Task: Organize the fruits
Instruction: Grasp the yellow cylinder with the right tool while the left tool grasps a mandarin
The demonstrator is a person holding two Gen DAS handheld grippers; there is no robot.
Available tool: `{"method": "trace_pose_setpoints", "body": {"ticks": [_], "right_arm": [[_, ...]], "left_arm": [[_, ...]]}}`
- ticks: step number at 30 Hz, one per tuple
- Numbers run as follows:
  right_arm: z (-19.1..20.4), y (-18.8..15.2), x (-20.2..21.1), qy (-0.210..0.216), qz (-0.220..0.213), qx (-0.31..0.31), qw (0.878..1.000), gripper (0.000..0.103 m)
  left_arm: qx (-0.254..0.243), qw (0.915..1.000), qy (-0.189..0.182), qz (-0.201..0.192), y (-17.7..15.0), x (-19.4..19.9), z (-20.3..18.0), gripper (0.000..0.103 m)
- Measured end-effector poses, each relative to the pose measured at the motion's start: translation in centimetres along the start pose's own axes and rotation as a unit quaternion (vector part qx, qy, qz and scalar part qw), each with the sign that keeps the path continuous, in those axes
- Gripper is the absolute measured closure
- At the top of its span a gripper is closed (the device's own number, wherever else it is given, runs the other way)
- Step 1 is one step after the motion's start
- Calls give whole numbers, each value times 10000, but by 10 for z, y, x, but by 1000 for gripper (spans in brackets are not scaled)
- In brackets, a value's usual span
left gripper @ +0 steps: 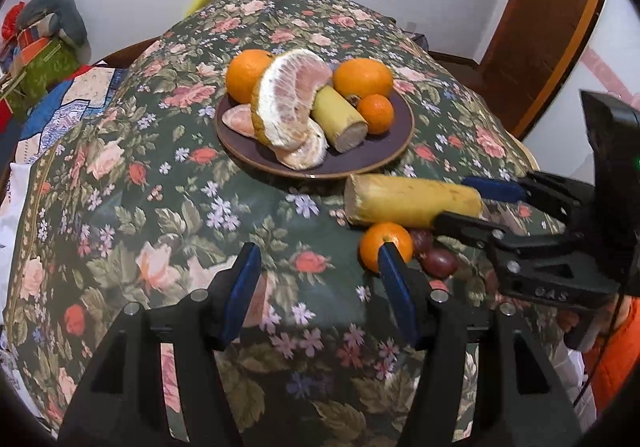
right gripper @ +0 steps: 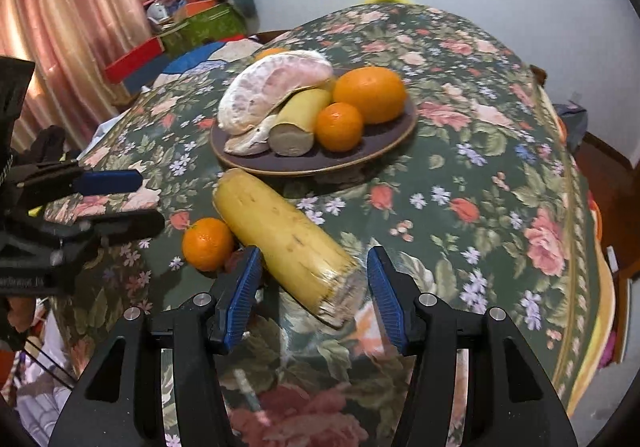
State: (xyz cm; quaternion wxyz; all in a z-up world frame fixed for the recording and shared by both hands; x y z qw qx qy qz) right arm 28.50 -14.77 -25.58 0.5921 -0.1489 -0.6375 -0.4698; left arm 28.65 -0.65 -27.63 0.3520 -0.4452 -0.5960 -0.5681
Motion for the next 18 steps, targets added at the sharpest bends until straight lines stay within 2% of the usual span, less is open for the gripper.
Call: {"method": "trace_pose_setpoints", "body": {"ticks": [6, 11, 18], "right_arm": [[1, -7, 5, 70, -123, 70, 9999, 57], [-1, -21, 13, -69, -222, 1, 9997, 63], [-18, -47, 30, -338, -269, -517, 9977, 67]], "left_arm": [[-21, 9999, -133, 97, -4, -9, -10, 42], [-52, 9996, -252, 89, -4, -11, -21, 43], [-197, 9995, -243, 68, 0, -15, -33, 44]]}}
Point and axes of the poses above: each gripper's, at about its wrist camera, not at the fingertips, and x roughly against the way its jaws point, z to its left, y to its top, the point moved 8 cm from there along -x, roughly the way its jaws point, and after that the axes turned 12 degrees about z, right-handed, at the moved point
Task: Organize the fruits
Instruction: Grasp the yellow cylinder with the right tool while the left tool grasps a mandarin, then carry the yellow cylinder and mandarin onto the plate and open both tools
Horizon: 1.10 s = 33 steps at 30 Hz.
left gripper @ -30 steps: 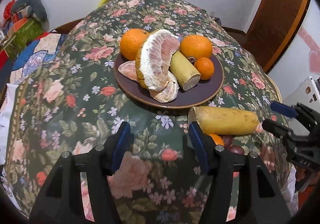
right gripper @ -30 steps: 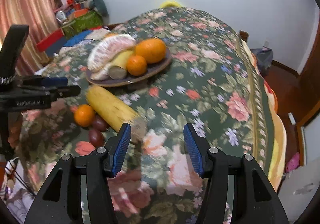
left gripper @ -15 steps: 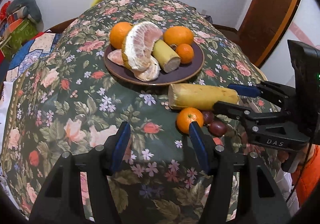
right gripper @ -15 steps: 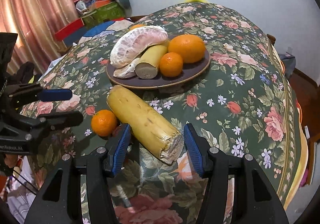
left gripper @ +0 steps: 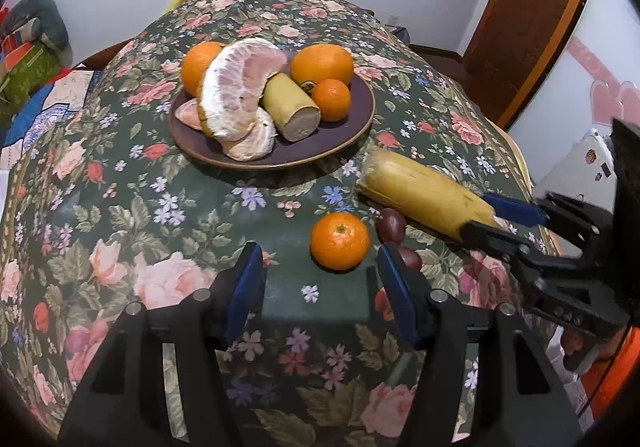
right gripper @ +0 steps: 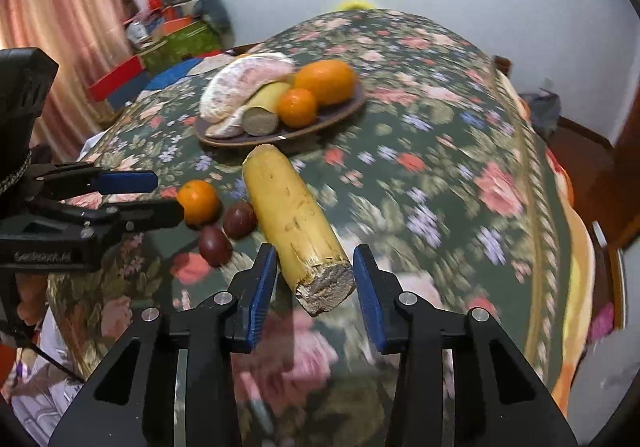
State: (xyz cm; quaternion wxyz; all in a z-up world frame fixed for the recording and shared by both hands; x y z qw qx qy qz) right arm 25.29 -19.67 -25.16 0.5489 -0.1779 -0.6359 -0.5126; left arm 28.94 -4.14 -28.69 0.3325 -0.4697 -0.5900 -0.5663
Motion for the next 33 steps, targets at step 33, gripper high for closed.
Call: {"method": "trace_pose_setpoints", "body": {"ticks": [33], "right_arm": [[9, 31, -22, 85, 318, 227, 9992, 64]], "left_arm": [[278, 9996, -49, -93, 4, 3, 33, 69]]}}
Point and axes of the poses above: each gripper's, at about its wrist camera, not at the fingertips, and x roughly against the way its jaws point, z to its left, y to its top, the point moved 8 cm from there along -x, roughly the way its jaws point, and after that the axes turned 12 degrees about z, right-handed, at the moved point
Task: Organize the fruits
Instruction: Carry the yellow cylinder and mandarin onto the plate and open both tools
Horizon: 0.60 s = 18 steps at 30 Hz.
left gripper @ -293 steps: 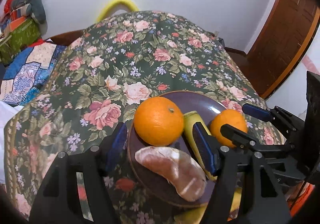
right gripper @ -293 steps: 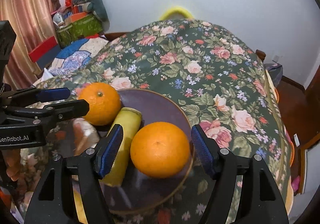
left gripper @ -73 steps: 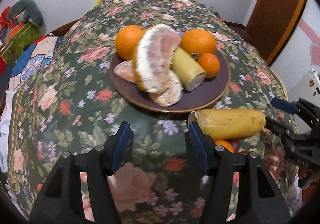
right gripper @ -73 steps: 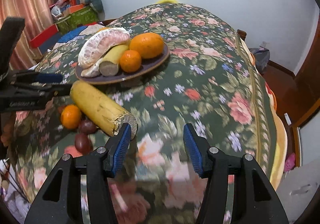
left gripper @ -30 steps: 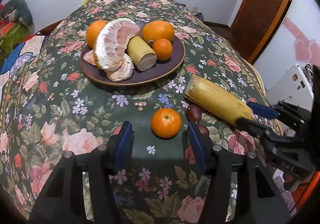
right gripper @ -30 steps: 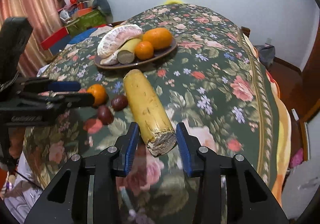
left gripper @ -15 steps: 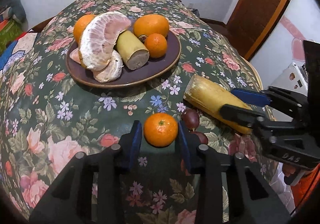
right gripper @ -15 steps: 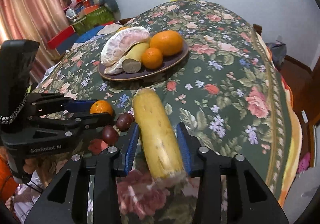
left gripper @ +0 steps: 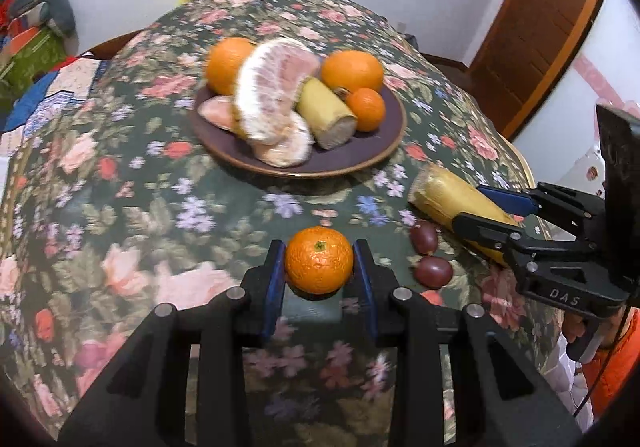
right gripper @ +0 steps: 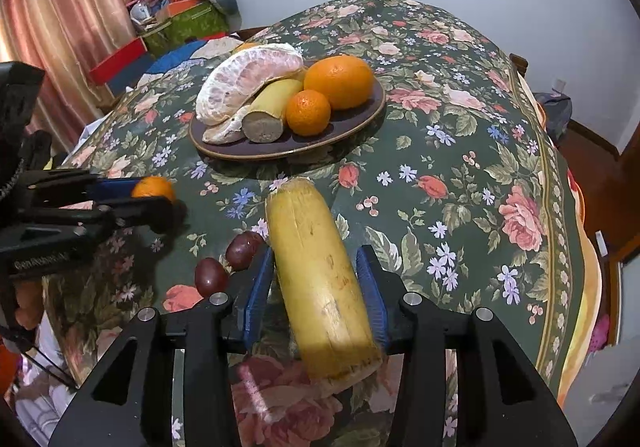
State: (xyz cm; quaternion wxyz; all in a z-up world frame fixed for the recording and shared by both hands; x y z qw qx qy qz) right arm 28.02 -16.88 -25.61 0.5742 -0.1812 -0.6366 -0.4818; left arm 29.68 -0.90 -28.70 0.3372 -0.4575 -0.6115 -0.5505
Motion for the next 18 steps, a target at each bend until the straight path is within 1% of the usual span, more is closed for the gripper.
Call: {"method": "trace_pose_setpoints", "body": {"ticks": [4, 12, 18], "right_arm": [[1, 2, 8, 113, -153, -210, 9996, 69], [6, 16, 31, 2, -537, -230, 9983, 70], [9, 37, 44, 62, -796, -285, 9964, 70]], "left_arm": [[123, 9998, 78, -122, 1, 13, 16, 69], [268, 9990, 125, -342, 11, 29, 33, 69], [300, 9982, 135, -510, 25, 37, 40, 69]]}}
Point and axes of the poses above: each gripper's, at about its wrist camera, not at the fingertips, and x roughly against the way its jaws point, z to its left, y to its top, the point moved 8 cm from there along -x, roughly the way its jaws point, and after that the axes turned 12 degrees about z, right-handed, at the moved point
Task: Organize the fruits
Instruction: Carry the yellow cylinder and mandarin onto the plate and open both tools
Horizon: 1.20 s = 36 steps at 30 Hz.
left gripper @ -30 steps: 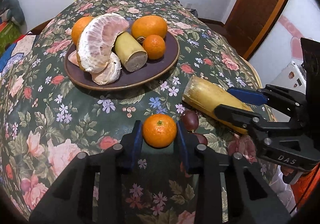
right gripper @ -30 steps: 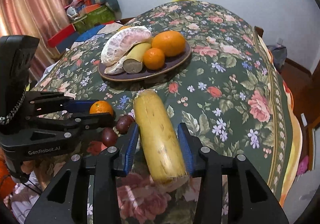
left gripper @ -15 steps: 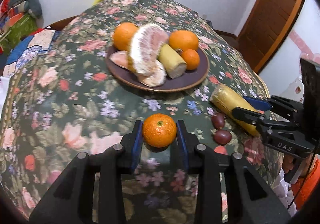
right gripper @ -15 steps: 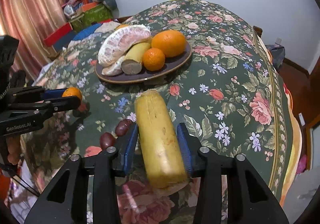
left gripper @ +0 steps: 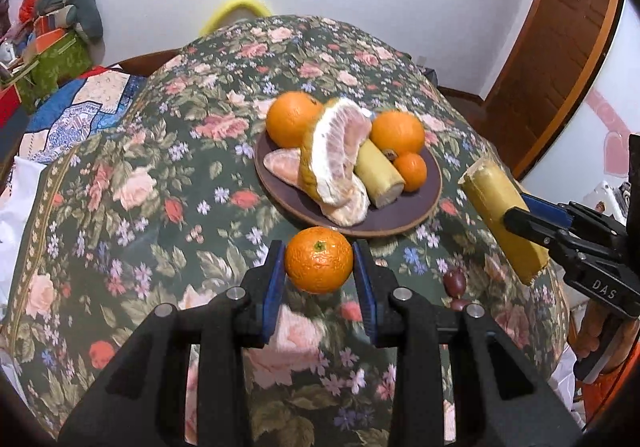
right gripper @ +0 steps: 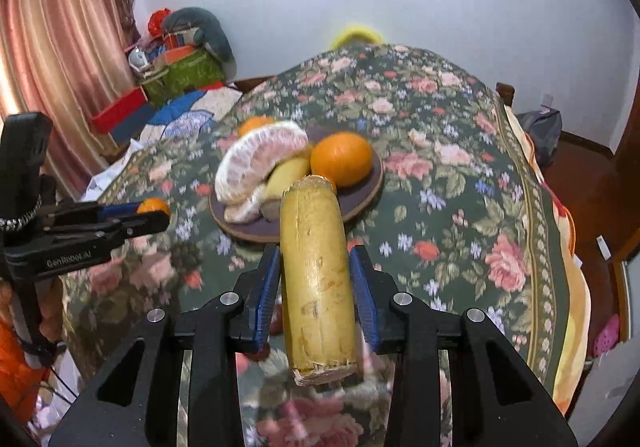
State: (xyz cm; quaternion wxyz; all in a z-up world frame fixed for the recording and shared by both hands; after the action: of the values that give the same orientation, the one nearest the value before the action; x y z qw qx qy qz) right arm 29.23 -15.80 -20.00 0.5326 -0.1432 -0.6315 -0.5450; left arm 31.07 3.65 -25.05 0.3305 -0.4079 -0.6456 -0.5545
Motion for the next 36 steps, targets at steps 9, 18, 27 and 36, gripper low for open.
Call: {"method": "trace_pose_setpoints", "body": {"ticks": [9, 18, 27, 36], "right_arm": [[6, 35, -10, 119, -193, -82, 9997, 70], [7, 63, -32, 43, -196, -88, 9998, 70], [7, 89, -60, 3, -75, -219, 9997, 70], [10, 94, -72, -169, -6, -228, 9996, 70]], "left_arm": [[14, 9999, 80, -112, 33, -10, 16, 69], [121, 9997, 213, 20, 58, -46, 37, 69], [97, 9999, 115, 59, 66, -61, 38, 70], [12, 9997, 91, 236, 67, -75, 34, 70]]}}
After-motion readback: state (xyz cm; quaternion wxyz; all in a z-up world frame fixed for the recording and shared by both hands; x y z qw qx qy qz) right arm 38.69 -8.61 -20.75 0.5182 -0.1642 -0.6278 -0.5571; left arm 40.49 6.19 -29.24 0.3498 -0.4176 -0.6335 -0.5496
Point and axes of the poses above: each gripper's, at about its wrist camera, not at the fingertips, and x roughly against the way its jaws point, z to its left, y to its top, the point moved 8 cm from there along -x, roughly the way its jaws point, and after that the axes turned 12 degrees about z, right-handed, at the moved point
